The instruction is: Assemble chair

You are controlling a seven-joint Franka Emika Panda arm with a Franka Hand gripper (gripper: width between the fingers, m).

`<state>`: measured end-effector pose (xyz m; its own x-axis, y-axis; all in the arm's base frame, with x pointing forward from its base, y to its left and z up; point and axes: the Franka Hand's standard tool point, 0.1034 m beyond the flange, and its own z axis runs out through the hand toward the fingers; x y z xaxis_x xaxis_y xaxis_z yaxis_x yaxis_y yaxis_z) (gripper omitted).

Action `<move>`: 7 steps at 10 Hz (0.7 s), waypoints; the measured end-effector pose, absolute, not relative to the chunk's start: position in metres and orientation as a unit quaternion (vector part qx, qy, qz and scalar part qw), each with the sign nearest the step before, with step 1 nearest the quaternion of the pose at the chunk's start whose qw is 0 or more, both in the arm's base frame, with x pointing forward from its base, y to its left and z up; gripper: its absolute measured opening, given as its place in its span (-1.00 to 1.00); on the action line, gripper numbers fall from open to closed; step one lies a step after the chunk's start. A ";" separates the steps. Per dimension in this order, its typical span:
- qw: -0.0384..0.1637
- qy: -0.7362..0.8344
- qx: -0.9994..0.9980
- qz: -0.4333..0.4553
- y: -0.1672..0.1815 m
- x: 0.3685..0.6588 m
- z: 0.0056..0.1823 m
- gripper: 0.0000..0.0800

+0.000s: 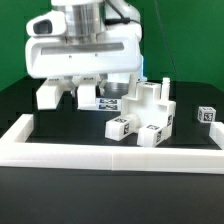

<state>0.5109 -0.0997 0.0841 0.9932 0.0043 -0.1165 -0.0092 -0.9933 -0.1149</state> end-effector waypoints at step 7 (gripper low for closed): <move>0.060 0.045 -0.996 0.042 -0.077 0.524 0.114 -0.28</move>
Offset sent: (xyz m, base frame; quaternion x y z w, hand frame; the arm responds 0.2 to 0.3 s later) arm 0.0063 0.0201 0.0328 -0.0100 0.0134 0.0549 0.9984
